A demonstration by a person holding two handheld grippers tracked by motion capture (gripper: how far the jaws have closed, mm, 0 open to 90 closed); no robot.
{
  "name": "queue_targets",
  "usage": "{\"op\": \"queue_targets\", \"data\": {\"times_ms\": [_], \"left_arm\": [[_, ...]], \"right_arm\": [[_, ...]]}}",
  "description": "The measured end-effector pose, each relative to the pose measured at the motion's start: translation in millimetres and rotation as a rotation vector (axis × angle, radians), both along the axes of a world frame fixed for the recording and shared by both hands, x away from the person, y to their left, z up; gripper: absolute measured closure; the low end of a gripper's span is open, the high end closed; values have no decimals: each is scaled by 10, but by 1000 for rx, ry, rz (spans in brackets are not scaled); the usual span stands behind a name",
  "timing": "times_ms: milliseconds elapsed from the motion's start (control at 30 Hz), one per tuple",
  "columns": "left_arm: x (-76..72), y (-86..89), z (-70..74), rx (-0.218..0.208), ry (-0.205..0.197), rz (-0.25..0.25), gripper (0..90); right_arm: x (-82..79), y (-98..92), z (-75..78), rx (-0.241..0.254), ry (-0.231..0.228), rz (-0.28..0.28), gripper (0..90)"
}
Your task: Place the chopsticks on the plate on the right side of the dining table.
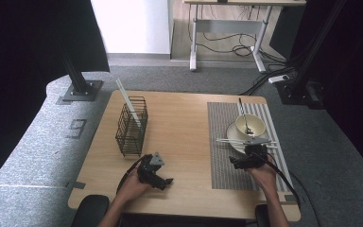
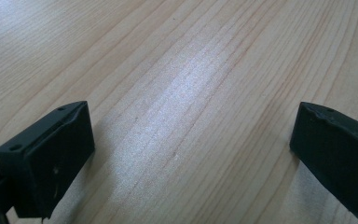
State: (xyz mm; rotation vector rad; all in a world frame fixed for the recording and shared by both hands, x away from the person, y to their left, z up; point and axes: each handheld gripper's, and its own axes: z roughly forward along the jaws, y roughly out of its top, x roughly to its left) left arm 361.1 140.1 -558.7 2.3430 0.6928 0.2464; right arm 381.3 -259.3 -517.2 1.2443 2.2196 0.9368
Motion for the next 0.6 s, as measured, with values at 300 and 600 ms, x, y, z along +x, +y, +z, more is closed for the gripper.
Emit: {"op": "queue_targets", "data": {"times_ms": [300, 600], "left_arm": [[0, 0, 0, 0, 0, 0, 0], [1, -1, 1, 1, 0, -1, 0]], "right_arm": [[193, 159, -179, -8, -2, 6, 0], [285, 132, -240, -38, -7, -14, 8]]}}
